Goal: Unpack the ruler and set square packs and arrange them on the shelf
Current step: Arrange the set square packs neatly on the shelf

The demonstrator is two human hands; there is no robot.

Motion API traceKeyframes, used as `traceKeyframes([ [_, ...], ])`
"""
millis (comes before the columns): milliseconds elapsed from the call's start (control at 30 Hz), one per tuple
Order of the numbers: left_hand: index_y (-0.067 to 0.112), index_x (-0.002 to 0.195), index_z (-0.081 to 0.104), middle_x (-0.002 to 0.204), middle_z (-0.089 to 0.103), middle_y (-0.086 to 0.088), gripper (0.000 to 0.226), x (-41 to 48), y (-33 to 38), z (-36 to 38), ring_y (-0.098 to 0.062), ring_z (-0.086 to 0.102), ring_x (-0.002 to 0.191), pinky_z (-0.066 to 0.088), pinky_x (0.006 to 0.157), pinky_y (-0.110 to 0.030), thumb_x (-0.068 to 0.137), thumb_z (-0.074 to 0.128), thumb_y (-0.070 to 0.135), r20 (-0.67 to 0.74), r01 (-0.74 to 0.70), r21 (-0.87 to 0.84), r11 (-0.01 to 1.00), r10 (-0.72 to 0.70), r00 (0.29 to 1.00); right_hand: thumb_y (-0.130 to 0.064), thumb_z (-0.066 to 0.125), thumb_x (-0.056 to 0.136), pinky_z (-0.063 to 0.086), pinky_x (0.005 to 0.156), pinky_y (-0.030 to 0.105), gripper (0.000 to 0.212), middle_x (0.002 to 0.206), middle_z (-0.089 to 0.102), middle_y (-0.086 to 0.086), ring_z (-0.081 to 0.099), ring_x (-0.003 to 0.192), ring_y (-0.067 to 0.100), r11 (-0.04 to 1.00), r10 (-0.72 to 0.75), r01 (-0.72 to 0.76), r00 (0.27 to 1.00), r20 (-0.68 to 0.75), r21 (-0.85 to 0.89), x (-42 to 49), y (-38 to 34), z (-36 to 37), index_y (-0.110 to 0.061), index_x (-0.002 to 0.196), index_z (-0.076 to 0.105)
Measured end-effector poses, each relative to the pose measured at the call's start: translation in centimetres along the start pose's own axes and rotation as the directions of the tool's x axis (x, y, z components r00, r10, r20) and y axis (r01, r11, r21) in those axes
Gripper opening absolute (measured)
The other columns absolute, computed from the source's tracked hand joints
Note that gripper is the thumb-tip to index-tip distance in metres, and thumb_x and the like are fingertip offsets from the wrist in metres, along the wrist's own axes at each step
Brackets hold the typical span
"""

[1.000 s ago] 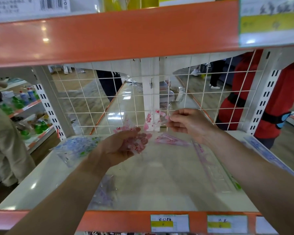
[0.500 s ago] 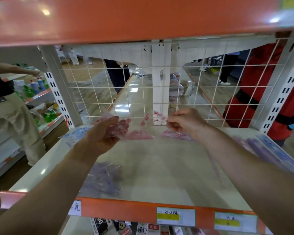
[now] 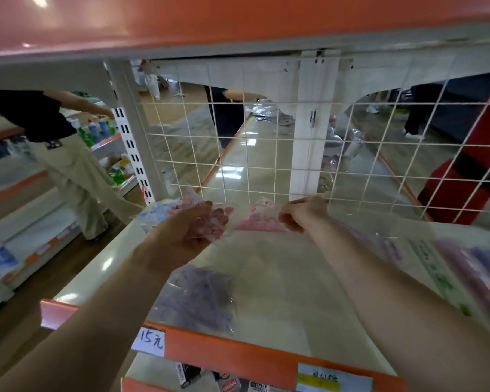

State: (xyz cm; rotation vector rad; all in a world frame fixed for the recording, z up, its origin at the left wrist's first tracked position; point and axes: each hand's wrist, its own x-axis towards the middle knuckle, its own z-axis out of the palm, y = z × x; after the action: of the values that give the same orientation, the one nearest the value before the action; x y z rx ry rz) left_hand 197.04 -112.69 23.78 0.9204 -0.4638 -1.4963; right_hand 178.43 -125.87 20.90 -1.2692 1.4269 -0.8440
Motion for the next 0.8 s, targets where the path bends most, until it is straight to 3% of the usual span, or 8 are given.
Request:
traceKeyframes([
  [100,-0.001,0.104,0.054,0.096,0.067,-0.020,0.015,0.2,0.0,-0.2,-0.021,0.059,0.080,0.050,0.046,-0.018,0.089,0.051,0.003,-0.062,-0.002,0.052,0.999,0.005,0.998,0.005,0.070,0.072,0.042,0.039,0.020,0.016,0.047,0.060,0.010,0.052,0.034,0.015,0.999,0.028,-0.028,1.000,0.013,-0.040,0.1,0.3,0.5,-0.002,0.059,0.063],
  [167,0.001,0.103,0.054,0.093,0.068,-0.020,0.019,0.5,-0.1,-0.3,-0.022,0.058,0.084,0.054,0.050,-0.020,0.083,0.056,0.003,-0.081,0.004,0.043,0.999,-0.001,0.997,0.003,0.067,0.072,0.037,0.037,0.018,0.006,0.050,0.062,0.011,0.048,0.030,0.015,0.991,0.017,-0.015,1.000,0.011,-0.134,0.2,0.4,0.5,0.002,0.066,0.069],
  [267,0.003,0.100,0.055,0.093,0.067,-0.020,0.022,1.1,-0.2,-0.4,-0.022,0.061,0.076,0.055,0.052,-0.023,0.079,0.061,0.005,-0.109,0.030,0.041,0.999,-0.026,0.994,-0.003,0.064,0.066,0.039,0.044,0.022,0.007,0.056,0.062,0.012,0.048,0.039,0.020,0.958,-0.042,0.044,0.999,0.016,-0.283,0.2,0.5,0.1,-0.001,0.064,0.070],
  [367,0.002,0.112,0.058,0.106,0.065,-0.021,0.025,1.5,-0.5,-0.3,-0.024,0.070,0.070,0.056,0.052,-0.027,0.087,0.059,0.005,-0.182,0.041,0.044,0.998,-0.032,0.983,-0.013,0.062,0.071,0.036,0.048,0.020,0.009,0.060,0.060,0.007,0.052,0.051,0.019,0.917,-0.090,0.097,0.995,0.037,-0.388,0.4,0.8,0.0,-0.008,0.066,0.067],
  [467,0.002,0.115,0.057,0.116,0.062,-0.021,0.027,1.8,-0.7,0.2,-0.025,0.069,0.076,0.054,0.050,-0.026,0.088,0.059,0.004,-0.199,0.049,0.041,0.998,-0.040,0.979,-0.022,0.059,0.074,0.046,0.063,0.023,0.018,0.074,0.069,0.008,0.063,0.071,0.024,0.880,-0.155,0.161,0.987,0.049,-0.447,0.6,1.1,-0.1,-0.007,0.076,0.070],
  [533,0.003,0.108,0.058,0.116,0.063,-0.020,0.021,1.8,-0.7,0.5,-0.026,0.067,0.084,0.055,0.051,-0.028,0.087,0.060,0.004,-0.224,0.048,0.055,0.997,-0.035,0.974,-0.022,0.058,0.076,0.049,0.068,0.027,0.020,0.075,0.071,0.010,0.066,0.076,0.025,0.856,-0.187,0.191,0.981,0.057,-0.481,0.4,1.1,-0.1,-0.006,0.077,0.070],
  [633,0.004,0.112,0.057,0.113,0.065,-0.019,0.025,1.8,-0.8,1.0,-0.027,0.066,0.087,0.057,0.052,-0.031,0.087,0.061,0.004,-0.242,0.053,0.069,0.996,-0.035,0.970,-0.026,0.056,0.077,0.050,0.073,0.029,0.022,0.082,0.071,0.011,0.066,0.083,0.028,0.820,-0.212,0.217,0.975,0.071,-0.530,0.2,1.1,-0.1,-0.008,0.081,0.069],
  [800,0.004,0.096,0.060,0.101,0.066,-0.017,0.008,1.4,-0.9,1.9,-0.027,0.065,0.082,0.058,0.051,-0.033,0.089,0.058,0.002,-0.244,0.067,0.074,0.995,-0.047,0.969,-0.027,0.050,0.080,0.044,0.069,0.028,0.023,0.084,0.067,0.010,0.064,0.087,0.030,0.747,-0.210,0.224,0.973,0.097,-0.626,-0.4,0.6,-0.5,-0.010,0.086,0.064],
])
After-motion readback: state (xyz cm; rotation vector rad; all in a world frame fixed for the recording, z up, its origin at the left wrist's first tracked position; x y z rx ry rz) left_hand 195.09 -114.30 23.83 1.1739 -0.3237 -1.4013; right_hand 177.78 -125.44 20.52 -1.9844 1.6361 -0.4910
